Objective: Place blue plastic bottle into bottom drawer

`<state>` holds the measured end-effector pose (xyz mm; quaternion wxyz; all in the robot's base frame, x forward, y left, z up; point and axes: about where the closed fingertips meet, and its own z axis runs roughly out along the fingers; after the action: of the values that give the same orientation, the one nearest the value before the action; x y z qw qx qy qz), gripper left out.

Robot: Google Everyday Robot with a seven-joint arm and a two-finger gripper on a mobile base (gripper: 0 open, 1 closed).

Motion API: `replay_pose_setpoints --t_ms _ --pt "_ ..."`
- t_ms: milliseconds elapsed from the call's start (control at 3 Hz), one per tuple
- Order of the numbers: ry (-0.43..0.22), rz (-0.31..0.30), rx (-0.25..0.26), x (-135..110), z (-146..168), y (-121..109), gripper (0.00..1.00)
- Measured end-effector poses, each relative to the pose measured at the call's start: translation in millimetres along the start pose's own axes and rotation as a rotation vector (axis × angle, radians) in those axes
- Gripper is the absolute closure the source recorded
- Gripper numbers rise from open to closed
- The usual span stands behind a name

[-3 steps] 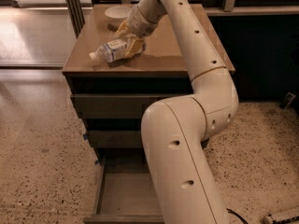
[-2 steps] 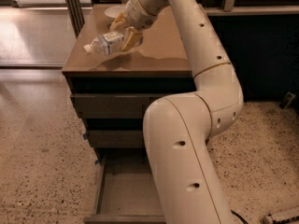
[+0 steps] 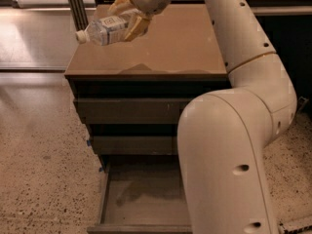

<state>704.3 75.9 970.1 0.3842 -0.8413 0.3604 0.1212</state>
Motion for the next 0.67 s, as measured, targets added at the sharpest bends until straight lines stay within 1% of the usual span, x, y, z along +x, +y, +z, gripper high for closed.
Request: replay_pose_setpoints --t_ms 333,667 --pt "-0.056 -0.01 -0.019 -23 -14 30 1.0" --pt "-0.108 0.011 -0.072 -30 -12 76 1.0"
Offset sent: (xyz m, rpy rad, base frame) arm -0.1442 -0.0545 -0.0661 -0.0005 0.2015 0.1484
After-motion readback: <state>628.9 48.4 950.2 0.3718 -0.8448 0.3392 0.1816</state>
